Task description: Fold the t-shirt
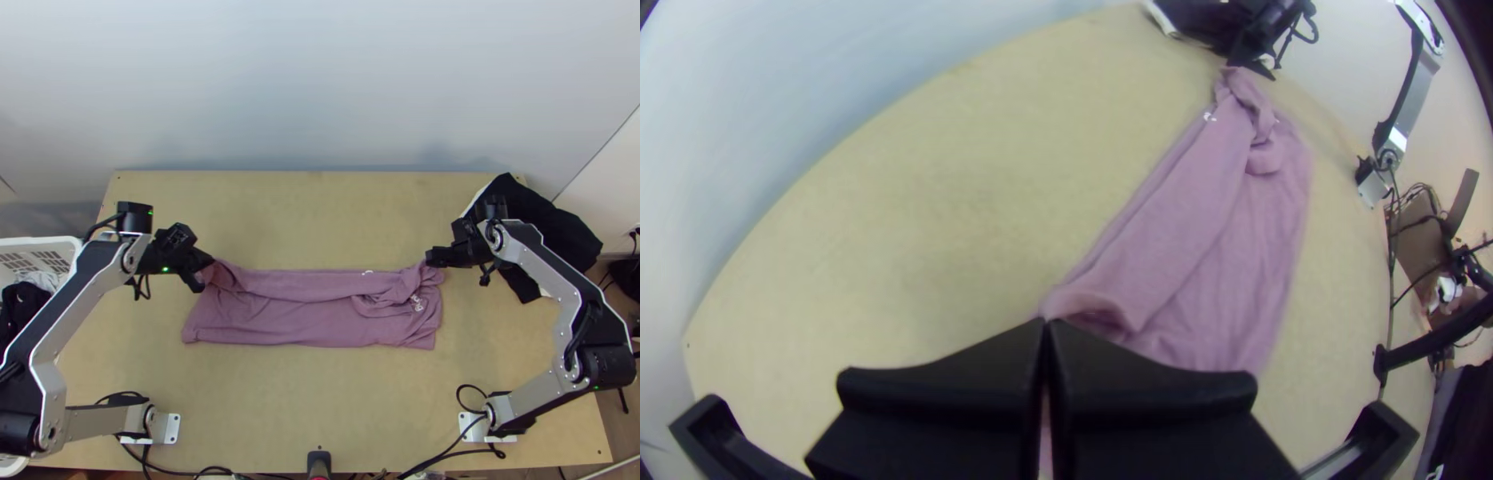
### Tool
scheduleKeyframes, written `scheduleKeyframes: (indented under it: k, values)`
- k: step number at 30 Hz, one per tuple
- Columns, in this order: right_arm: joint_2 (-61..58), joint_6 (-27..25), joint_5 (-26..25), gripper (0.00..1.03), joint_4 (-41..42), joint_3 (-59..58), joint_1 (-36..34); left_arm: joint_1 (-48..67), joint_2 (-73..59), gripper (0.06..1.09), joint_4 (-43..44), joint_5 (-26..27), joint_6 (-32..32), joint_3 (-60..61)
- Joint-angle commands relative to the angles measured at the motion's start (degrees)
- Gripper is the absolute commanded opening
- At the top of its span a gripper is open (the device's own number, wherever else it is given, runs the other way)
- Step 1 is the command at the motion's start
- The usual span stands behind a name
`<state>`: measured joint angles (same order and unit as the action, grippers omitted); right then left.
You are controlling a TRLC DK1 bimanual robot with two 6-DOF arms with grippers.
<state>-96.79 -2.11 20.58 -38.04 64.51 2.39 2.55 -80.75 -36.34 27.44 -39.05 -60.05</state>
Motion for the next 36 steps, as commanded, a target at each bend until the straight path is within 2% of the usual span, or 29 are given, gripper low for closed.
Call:
scheduleKeyframes:
  k: [1, 5, 10, 14, 17, 36]
  values:
    - [0.6, -4.6, 0.0, 0.73, -4.0, 2.3, -3.9, 2.0, -3.4, 0.1, 2.3, -0.5, 2.8, -2.3]
    - [6.7, -4.2, 0.1, 0.73, -6.9, 4.0, -3.9, 2.0, -3.4, 0.1, 2.3, -0.7, 3.6, -3.6]
    - [10.9, -2.2, -0.3, 0.73, -9.9, 5.2, 3.6, 1.6, -3.3, 0.1, 2.3, -1.0, 4.1, -4.0]
    - [9.5, 1.1, -1.4, 0.72, -10.4, 7.2, 8.2, 1.7, -3.3, 0.1, 2.2, -1.0, 4.4, -3.9]
    - [8.4, 1.8, -1.9, 0.6, -10.8, 7.6, 10.4, 1.7, -3.0, 0.1, 2.1, -1.0, 4.4, -4.0]
    - [9.0, 4.2, -4.7, 0.59, -11.3, 0.8, 11.2, 0.2, 1.3, 0.1, 1.0, -1.3, 4.2, -3.1]
